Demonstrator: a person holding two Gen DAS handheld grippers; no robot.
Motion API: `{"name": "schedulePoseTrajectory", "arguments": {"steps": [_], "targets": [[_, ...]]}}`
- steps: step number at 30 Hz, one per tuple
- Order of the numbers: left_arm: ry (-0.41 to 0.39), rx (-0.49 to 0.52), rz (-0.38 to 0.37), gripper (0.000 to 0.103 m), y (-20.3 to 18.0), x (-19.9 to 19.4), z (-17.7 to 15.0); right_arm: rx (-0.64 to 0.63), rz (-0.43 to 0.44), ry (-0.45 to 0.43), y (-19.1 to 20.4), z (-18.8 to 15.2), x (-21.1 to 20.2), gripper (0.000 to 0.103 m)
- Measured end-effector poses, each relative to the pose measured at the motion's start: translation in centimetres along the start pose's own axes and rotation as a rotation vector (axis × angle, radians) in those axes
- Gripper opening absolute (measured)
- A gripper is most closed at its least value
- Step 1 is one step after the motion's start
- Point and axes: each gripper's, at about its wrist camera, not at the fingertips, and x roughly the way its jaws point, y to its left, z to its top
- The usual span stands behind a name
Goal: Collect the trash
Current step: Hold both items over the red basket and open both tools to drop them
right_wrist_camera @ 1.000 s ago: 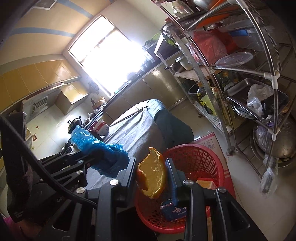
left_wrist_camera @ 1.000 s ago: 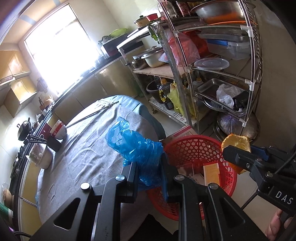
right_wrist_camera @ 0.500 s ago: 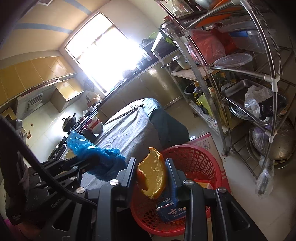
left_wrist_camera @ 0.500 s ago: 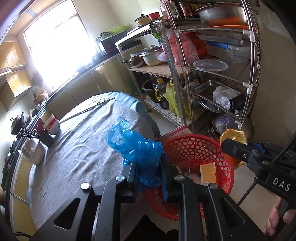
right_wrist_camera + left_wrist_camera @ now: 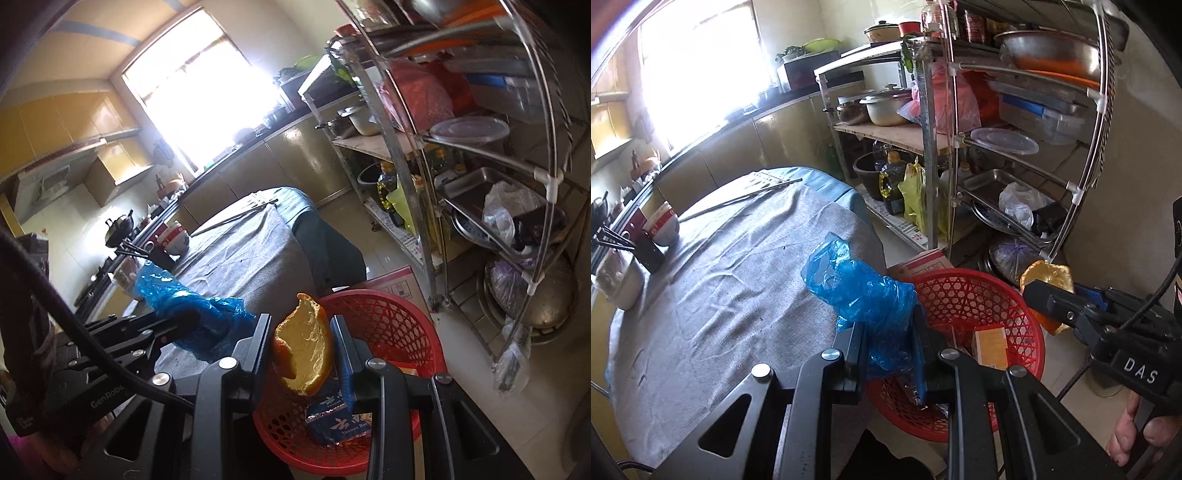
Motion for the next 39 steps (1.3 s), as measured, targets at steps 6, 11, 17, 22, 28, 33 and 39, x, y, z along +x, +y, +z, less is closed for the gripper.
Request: {"name": "schedulePoseTrajectory", "arguments": {"steps": [6,11,17,22,28,33,39], "targets": [[-0.002,-0.016,-0.061,0.021,1.8,0.2,-0.2,-0.043,-0.065,0.016,1.9,0.0,0.1,0.034],[-0.039,-0.047,-0.114,0.021,3.7,-0.9,0.2,-0.084,-0.124,0.034,3.7,0.8,0.6,0.034],[-0.045,-0.050,-0.136,0.022,4.4,-0.8,0.3,-0.108,-0.152,0.055,5.2,1.6,1.5,0.034],[-0.038,-0.055,-0.149,0.021,4.8,-0.4,0.4,-0.107,-0.160,0.069,5.2,1.7,2.3,0.034],[-0.009,-0.045,-0.141,0.021,4.3,0.8,0.4,-0.086,-0.158,0.072,4.4,1.6,2.6,0.034],[0.022,-0.018,-0.133,0.022,3.0,1.8,0.2,-0.061,-0.151,0.075,3.3,1.4,2.8,0.034],[0.054,0.020,-0.124,0.022,1.5,2.9,0.3,-0.011,-0.142,0.068,1.2,1.3,2.7,0.034]]}}
